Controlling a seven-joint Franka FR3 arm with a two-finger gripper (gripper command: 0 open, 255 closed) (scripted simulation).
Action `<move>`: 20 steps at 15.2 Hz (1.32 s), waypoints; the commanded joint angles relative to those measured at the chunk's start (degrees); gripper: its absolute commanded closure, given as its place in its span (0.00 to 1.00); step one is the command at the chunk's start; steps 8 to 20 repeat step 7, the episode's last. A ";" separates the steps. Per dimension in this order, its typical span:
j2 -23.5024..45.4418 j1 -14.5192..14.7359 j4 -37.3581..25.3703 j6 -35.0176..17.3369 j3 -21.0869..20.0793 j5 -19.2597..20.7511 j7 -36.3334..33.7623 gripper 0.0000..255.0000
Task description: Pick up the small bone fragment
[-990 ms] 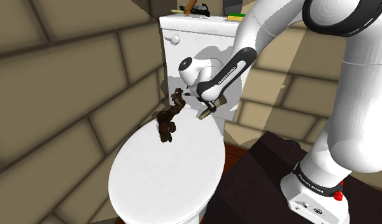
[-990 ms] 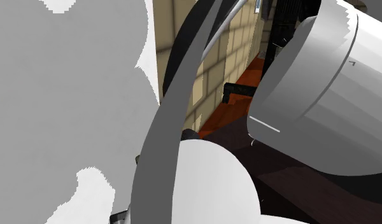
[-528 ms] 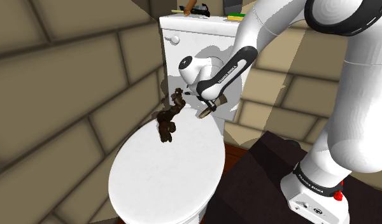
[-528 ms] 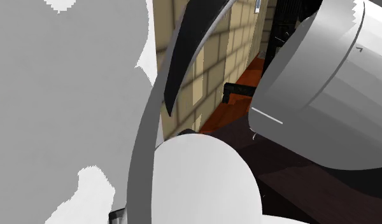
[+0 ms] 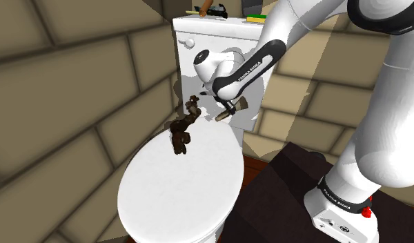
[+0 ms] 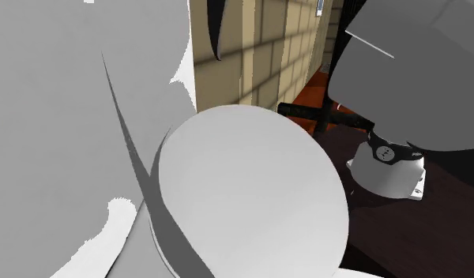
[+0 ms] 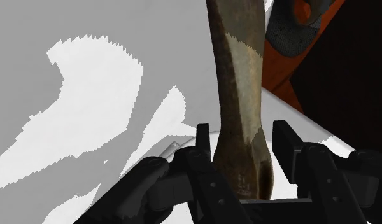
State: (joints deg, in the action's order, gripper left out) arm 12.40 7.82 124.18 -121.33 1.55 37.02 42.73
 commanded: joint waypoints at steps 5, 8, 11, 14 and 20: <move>-2.95 0.01 -1.20 3.59 -0.22 -1.33 2.45 1.00; -3.02 0.01 -1.23 3.68 -0.23 -1.36 2.51 1.00; -3.02 0.01 -1.23 3.68 -0.23 -1.36 2.51 1.00; -3.02 0.01 -1.23 3.68 -0.23 -1.36 2.51 1.00; -3.02 0.01 -1.23 3.68 -0.23 -1.36 2.51 1.00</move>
